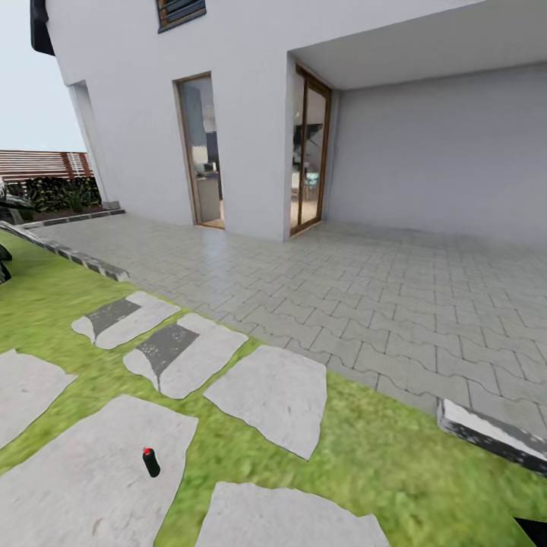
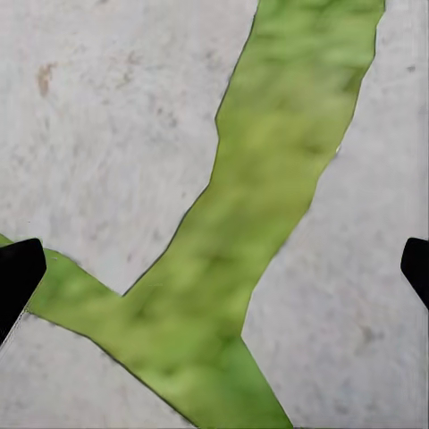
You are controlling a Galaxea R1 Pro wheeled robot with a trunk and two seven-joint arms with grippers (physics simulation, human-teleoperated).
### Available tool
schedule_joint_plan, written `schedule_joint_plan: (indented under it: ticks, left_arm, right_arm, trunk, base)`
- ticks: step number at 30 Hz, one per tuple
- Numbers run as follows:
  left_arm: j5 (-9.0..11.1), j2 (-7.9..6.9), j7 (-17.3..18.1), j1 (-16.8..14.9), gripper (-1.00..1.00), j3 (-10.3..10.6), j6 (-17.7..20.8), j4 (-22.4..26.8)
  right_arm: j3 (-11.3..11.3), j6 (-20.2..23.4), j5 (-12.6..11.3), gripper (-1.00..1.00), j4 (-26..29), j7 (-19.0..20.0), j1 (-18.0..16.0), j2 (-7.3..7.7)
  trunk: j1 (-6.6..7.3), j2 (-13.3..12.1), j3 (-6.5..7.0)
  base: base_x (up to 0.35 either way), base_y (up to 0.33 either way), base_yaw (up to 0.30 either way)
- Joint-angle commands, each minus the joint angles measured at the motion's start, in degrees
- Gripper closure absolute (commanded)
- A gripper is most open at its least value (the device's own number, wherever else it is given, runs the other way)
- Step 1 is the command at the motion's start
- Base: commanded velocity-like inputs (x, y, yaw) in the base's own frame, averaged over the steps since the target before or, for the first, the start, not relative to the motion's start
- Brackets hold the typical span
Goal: Pick up the pesticide atomizer in the garden and spray insectifuge to fully cover both potted plants in the garden.
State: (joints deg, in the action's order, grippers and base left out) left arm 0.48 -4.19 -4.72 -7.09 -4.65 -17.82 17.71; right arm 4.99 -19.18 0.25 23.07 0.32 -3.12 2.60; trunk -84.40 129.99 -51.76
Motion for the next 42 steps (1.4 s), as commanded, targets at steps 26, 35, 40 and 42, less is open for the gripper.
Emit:
schedule_joint_plan:
  ticks: [26, 35, 40, 42]
  left_arm:
    - [0.04, -0.03, -0.03, -0.03, -1.00, -0.09, -0.19, -0.06]
    - [-0.04, -0.01, -0.03, -0.03, -1.00, -0.09, -0.19, -0.05]
    - [-0.04, -0.01, -0.03, -0.03, -1.00, -0.09, -0.19, -0.05]
    - [-0.04, 0.01, -0.03, -0.03, -1.00, -0.09, -0.19, -0.05]
  right_arm:
    - [0.19, -0.18, 0.02, -1.00, -0.02, -0.05, -0.04, -0.40]
    - [0.28, -0.15, -0.15, -1.00, 0.33, -0.42, -0.03, -0.40]
    - [0.28, -0.20, -0.16, -1.00, 0.31, -0.49, -0.01, -0.40]
    - [0.28, -0.20, -0.16, -1.00, 0.28, -0.45, -0.02, -0.40]
  trunk:
    - [-0.02, 0.02, -0.05]
    - [-0.02, 0.02, -0.27]
    - [-0.02, 0.02, -0.71]
    - [-0.02, 0.02, -0.78]
  base:
    - [0.279, 0.000, 0.209]
    - [0.006, 0.000, 0.227]
    - [0.000, 0.000, 0.010]
    - [0.000, 0.000, 0.001]
